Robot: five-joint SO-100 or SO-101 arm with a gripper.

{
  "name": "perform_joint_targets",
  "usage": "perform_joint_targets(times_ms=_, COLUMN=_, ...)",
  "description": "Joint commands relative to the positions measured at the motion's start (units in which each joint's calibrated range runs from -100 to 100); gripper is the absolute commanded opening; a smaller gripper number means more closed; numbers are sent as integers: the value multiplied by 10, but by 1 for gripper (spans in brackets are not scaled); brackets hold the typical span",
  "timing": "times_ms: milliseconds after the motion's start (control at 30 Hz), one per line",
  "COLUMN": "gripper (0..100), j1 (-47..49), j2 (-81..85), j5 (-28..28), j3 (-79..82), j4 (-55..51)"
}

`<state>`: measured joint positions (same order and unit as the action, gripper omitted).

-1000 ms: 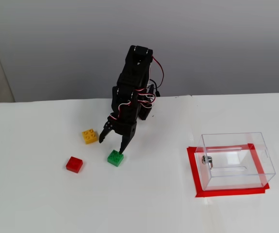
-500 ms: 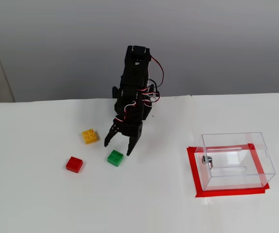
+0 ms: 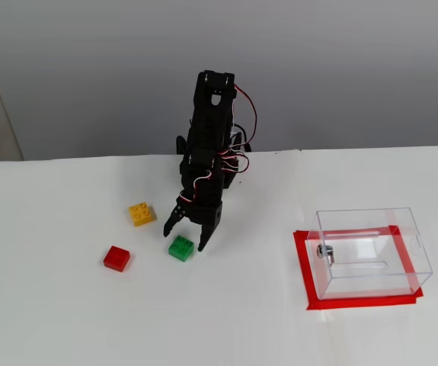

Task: Pick the green lego brick and place it into the transparent box

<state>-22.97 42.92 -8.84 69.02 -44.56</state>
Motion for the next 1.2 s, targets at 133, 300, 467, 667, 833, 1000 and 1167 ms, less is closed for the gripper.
perform_joint_targets(times_ms=133, gripper=34, j1=-7, j2=-32, j5=0, j3=-14, j4=23)
perform_joint_targets(times_ms=300, gripper=33, j1=-7, j2=-62, j5=1, j3=-14, j4=23)
perform_joint_targets(times_ms=467, gripper=33, j1=-7, j2=-76, j5=1, j3=-15, j4=23)
perform_joint_targets(times_ms=667, gripper=33, j1=-7, j2=-76, j5=1, j3=-14, j4=23)
perform_joint_targets(times_ms=833, gripper=33, j1=-17, j2=-76, j5=-2, j3=-14, j4=23)
perform_joint_targets(times_ms=1000, gripper=33, j1=-36, j2=-76, j5=3, j3=1, j4=62)
perform_joint_targets(times_ms=1167, gripper=33, j1=-40, j2=-73, j5=4, j3=16, j4=84)
